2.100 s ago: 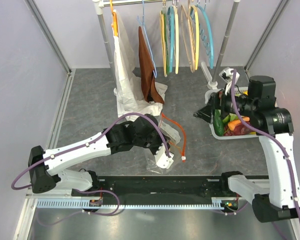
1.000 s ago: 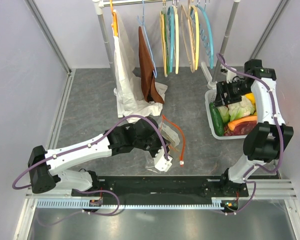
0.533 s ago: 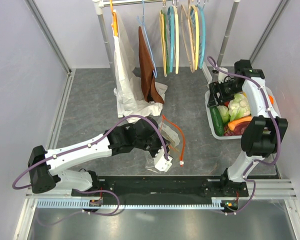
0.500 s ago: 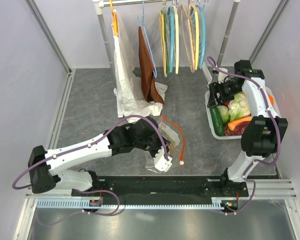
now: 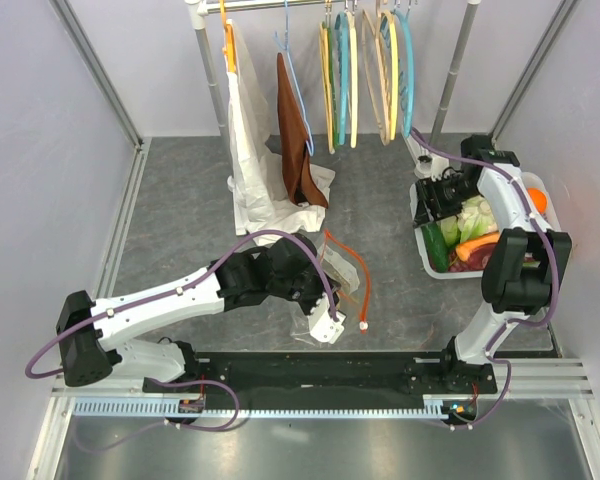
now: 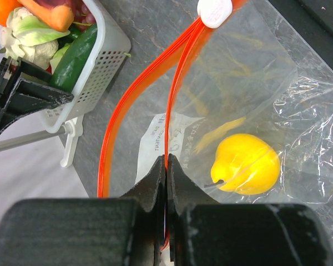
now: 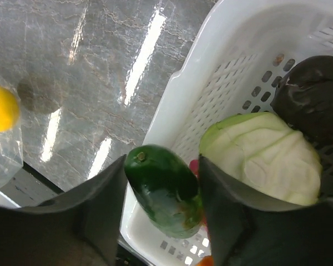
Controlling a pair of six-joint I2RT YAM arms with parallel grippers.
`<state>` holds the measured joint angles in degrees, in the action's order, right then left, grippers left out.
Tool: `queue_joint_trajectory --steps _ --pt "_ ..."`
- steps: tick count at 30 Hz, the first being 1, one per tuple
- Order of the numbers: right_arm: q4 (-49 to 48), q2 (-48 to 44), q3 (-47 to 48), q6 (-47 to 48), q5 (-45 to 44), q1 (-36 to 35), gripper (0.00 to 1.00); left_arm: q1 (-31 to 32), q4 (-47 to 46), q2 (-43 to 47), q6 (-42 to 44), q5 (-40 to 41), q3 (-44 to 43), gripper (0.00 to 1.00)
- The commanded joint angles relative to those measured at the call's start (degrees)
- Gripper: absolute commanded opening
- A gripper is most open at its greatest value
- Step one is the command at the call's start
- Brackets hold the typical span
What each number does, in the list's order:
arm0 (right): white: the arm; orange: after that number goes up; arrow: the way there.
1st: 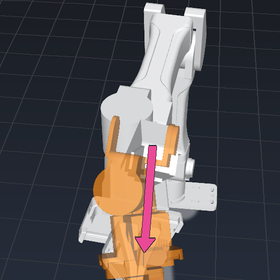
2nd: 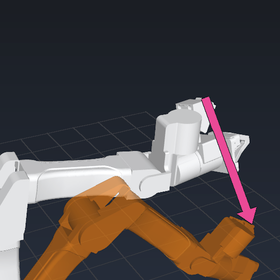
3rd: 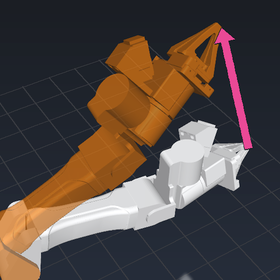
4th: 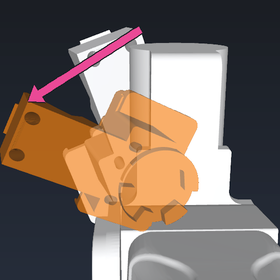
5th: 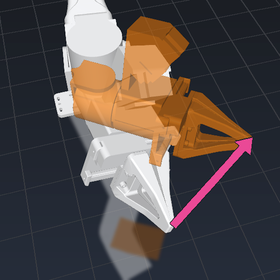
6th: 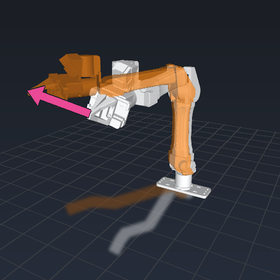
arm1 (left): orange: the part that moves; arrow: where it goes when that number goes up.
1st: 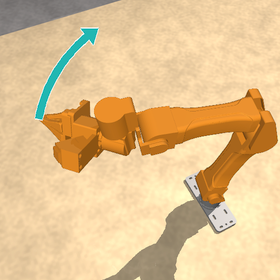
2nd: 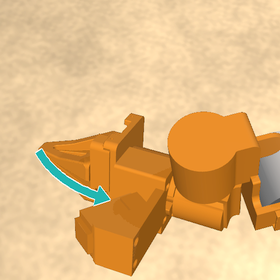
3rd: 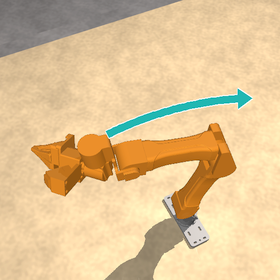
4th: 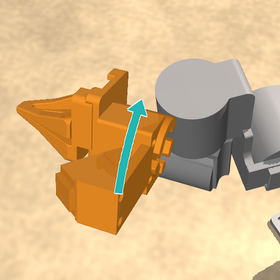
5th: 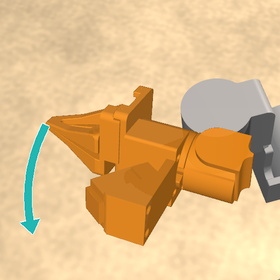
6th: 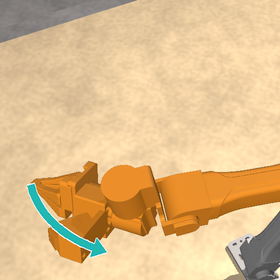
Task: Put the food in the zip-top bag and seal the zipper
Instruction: Pick up the fake vegetable from the bin.
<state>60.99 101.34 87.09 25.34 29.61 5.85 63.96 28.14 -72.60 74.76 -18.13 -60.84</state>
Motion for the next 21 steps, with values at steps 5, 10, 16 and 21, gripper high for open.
queue_joint_trajectory --steps 5,10,16,21 --pt "-1.58 -3.69 2.73 -2.40 1.07 0.04 0.42 -0.16 -0.98 -0.26 1.53 -0.77 -0.95 0.02" --pt "-0.53 -9.48 4.67 -5.83 1.77 2.23 0.25 -0.16 -0.81 -0.26 1.35 -0.07 -1.04 0.02" --pt "1.85 -20.55 1.08 -8.11 8.79 7.25 0.13 -0.16 -0.63 0.44 1.09 0.02 -0.16 0.02" --pt "-0.26 -29.00 -2.80 -13.38 18.80 7.42 0.11 -0.24 -0.72 0.00 0.04 0.11 -0.07 0.02"
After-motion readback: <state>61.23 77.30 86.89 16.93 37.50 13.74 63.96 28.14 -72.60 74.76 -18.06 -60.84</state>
